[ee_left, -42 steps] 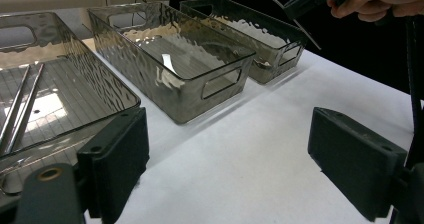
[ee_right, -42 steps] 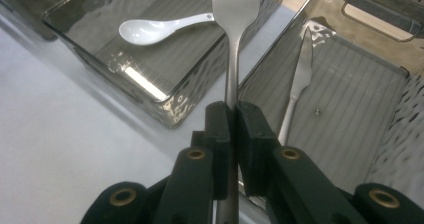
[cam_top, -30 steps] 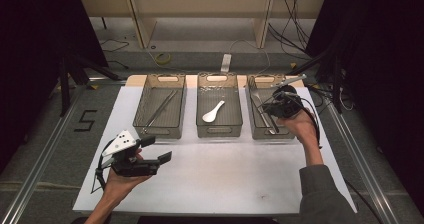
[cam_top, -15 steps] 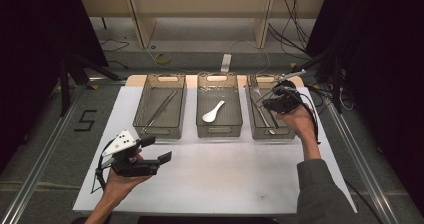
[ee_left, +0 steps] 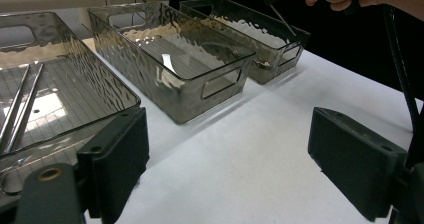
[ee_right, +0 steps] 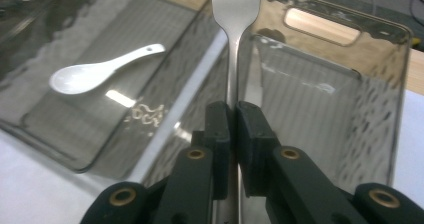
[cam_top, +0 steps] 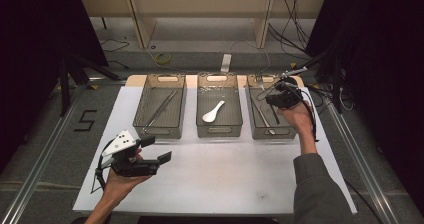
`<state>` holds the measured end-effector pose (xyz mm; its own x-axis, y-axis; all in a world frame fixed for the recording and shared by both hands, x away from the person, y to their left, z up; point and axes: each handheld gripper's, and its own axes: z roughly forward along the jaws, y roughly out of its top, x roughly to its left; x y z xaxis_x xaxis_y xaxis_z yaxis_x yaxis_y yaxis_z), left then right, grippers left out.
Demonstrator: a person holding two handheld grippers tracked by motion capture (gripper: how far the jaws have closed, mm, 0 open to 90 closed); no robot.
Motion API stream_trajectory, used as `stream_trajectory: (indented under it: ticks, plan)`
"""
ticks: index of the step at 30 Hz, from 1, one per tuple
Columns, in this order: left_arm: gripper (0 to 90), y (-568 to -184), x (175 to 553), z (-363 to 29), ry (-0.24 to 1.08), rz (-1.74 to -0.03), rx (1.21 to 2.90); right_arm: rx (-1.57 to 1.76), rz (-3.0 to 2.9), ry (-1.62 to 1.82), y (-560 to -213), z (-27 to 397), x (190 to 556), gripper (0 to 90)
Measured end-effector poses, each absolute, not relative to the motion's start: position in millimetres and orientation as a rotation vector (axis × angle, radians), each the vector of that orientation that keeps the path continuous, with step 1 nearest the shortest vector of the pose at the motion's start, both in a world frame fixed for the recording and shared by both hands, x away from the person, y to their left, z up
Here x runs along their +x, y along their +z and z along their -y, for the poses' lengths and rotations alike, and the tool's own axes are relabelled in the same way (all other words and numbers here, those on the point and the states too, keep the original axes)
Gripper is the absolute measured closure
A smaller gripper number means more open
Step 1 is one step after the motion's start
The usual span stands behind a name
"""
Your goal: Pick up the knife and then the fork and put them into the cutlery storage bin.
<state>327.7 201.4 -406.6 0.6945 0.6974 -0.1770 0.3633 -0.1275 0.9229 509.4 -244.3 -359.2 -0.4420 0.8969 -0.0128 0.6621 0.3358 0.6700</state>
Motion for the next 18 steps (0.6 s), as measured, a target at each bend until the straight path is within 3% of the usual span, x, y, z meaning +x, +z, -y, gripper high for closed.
stream_trajectory:
  ticks: [18]
  plan:
    - [16.1, -407, 327, -201, 0.355, -0.854, 1.734, 1.445, -2.165, 0.843, -376, 251, 516, 84.6]
